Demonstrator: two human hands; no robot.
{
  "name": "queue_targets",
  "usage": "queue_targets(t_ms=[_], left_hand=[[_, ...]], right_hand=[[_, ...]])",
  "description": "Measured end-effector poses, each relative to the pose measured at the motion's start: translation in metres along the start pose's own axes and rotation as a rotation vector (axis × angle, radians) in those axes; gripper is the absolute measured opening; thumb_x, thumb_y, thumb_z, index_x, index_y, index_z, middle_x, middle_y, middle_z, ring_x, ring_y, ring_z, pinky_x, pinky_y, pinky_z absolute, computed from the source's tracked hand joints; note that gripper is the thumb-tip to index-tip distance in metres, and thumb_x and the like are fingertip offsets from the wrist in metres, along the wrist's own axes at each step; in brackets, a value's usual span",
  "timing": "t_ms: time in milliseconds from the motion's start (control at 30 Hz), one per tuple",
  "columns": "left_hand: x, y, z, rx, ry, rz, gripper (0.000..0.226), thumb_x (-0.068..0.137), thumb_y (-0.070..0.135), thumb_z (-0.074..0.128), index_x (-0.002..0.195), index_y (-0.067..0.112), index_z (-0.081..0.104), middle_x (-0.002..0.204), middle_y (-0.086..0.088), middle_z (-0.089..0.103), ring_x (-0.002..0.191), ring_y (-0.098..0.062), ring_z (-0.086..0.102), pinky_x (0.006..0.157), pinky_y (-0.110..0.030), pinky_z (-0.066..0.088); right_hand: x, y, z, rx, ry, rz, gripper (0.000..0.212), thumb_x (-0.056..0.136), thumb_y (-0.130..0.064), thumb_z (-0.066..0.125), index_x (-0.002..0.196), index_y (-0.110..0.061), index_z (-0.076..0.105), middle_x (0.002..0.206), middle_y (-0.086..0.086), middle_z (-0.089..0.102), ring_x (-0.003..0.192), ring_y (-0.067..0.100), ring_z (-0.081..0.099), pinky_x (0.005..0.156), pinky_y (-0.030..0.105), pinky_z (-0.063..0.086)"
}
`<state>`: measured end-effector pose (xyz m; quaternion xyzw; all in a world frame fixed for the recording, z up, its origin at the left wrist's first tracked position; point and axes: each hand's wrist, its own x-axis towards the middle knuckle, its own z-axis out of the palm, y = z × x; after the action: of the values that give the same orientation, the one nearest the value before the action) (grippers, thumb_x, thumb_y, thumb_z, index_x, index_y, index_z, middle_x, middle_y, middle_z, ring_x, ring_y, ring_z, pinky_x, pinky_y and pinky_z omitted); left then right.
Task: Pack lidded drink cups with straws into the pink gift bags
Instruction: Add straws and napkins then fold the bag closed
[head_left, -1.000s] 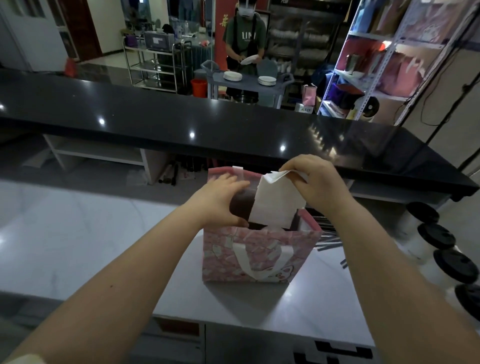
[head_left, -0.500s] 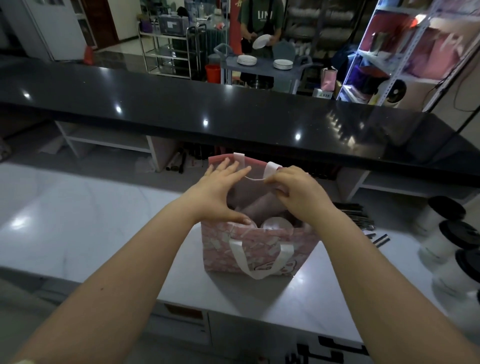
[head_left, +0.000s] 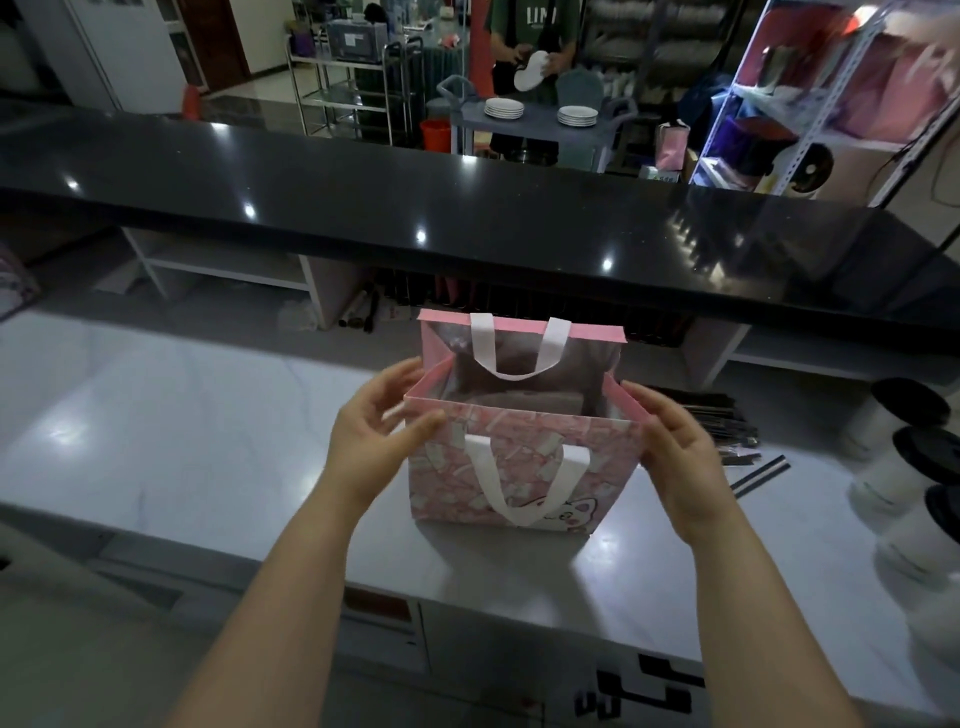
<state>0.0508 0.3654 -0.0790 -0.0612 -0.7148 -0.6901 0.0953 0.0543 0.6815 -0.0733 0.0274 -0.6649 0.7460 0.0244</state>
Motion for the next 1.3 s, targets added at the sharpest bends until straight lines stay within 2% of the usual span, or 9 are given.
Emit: queue_targets(t_ms=[100, 200, 400, 633, 867, 967, 1100, 1233, 1300], left_hand=[[-0.008, -0.012, 0.013, -0.042, 0.041, -0.056, 0.042, 0.07, 0.035, 0.083, 0.108, 0.047, 0.069, 0.105, 0.009, 0.074, 0.099, -0.01, 0.069, 0.074, -0.02, 0.056], [-0.005, -0.014, 0.019, -0.093, 0.088, -0.089, 0.029, 0.082, 0.019, 0.075, 0.105, 0.038, 0.074, 0.102, 0.004, 0.075, 0.098, -0.015, 0.07, 0.074, -0.022, 0.057], [-0.01, -0.019, 0.018, -0.104, 0.077, -0.117, 0.035, 0.088, 0.006, 0.068, 0.096, 0.039, 0.076, 0.098, 0.006, 0.076, 0.095, -0.01, 0.071, 0.075, -0.019, 0.056], [-0.014, -0.023, 0.02, -0.121, 0.167, -0.136, 0.016, 0.081, 0.033, 0.07, 0.096, 0.039, 0.075, 0.095, 0.004, 0.076, 0.09, -0.012, 0.072, 0.071, -0.022, 0.058], [-0.012, -0.021, 0.0, -0.197, 0.172, -0.146, 0.016, 0.079, 0.032, 0.068, 0.091, 0.026, 0.077, 0.092, 0.0, 0.074, 0.088, -0.017, 0.069, 0.068, -0.024, 0.056], [-0.009, -0.024, -0.006, -0.144, 0.188, -0.088, 0.013, 0.083, 0.019, 0.069, 0.086, 0.028, 0.079, 0.109, 0.008, 0.069, 0.1, -0.007, 0.064, 0.071, -0.018, 0.054], [0.01, -0.019, -0.012, -0.026, 0.117, -0.014, 0.009, 0.084, 0.01, 0.072, 0.09, 0.012, 0.077, 0.145, 0.026, 0.039, 0.108, 0.02, 0.053, 0.073, -0.006, 0.049], [0.03, -0.009, -0.016, 0.012, 0.016, -0.115, 0.02, 0.065, 0.032, 0.081, 0.082, 0.021, 0.079, 0.145, 0.034, 0.036, 0.117, 0.006, 0.054, 0.073, -0.012, 0.052], [0.037, -0.01, -0.017, 0.029, -0.001, -0.161, 0.027, 0.061, 0.033, 0.082, 0.083, 0.017, 0.079, 0.145, 0.033, 0.037, 0.135, -0.006, 0.042, 0.09, -0.027, 0.052]], right_hand=[[-0.003, 0.012, 0.011, 0.029, -0.04, 0.031, 0.05, 0.075, -0.018, 0.071, 0.124, -0.015, 0.063, 0.107, 0.002, 0.073, 0.099, 0.02, 0.068, 0.078, 0.03, 0.057], [-0.002, 0.019, 0.025, 0.06, 0.104, 0.017, 0.026, 0.083, -0.012, 0.068, 0.109, -0.013, 0.068, 0.093, 0.002, 0.075, 0.086, 0.018, 0.071, 0.066, 0.027, 0.058], [0.005, 0.033, 0.034, 0.05, 0.272, 0.056, 0.016, 0.091, -0.01, 0.064, 0.104, -0.016, 0.071, 0.09, -0.004, 0.076, 0.086, 0.014, 0.072, 0.07, 0.031, 0.06], [0.008, 0.032, 0.03, 0.075, 0.241, 0.007, 0.013, 0.093, -0.017, 0.061, 0.093, -0.022, 0.073, 0.088, -0.005, 0.075, 0.083, 0.01, 0.071, 0.066, 0.022, 0.056], [0.013, 0.034, 0.037, 0.069, 0.14, -0.084, 0.025, 0.093, -0.007, 0.06, 0.08, -0.025, 0.073, 0.079, -0.007, 0.072, 0.074, 0.009, 0.069, 0.061, 0.022, 0.056], [0.019, 0.033, 0.031, 0.042, 0.089, -0.116, 0.034, 0.088, 0.001, 0.062, 0.072, -0.026, 0.074, 0.106, -0.013, 0.069, 0.091, 0.003, 0.067, 0.07, 0.022, 0.055], [0.042, 0.02, 0.023, -0.006, -0.024, -0.056, 0.039, 0.086, 0.004, 0.06, 0.06, -0.024, 0.066, 0.146, -0.021, 0.042, 0.133, 0.014, 0.044, 0.098, 0.043, 0.044], [0.059, 0.015, 0.019, 0.017, -0.11, -0.004, 0.041, 0.085, 0.007, 0.053, 0.055, -0.021, 0.061, 0.144, -0.022, 0.045, 0.141, 0.025, 0.033, 0.11, 0.057, 0.031], [0.063, 0.015, 0.019, 0.031, -0.135, 0.003, 0.044, 0.084, 0.009, 0.05, 0.054, -0.021, 0.059, 0.144, -0.021, 0.045, 0.144, 0.031, 0.027, 0.111, 0.062, 0.027]])
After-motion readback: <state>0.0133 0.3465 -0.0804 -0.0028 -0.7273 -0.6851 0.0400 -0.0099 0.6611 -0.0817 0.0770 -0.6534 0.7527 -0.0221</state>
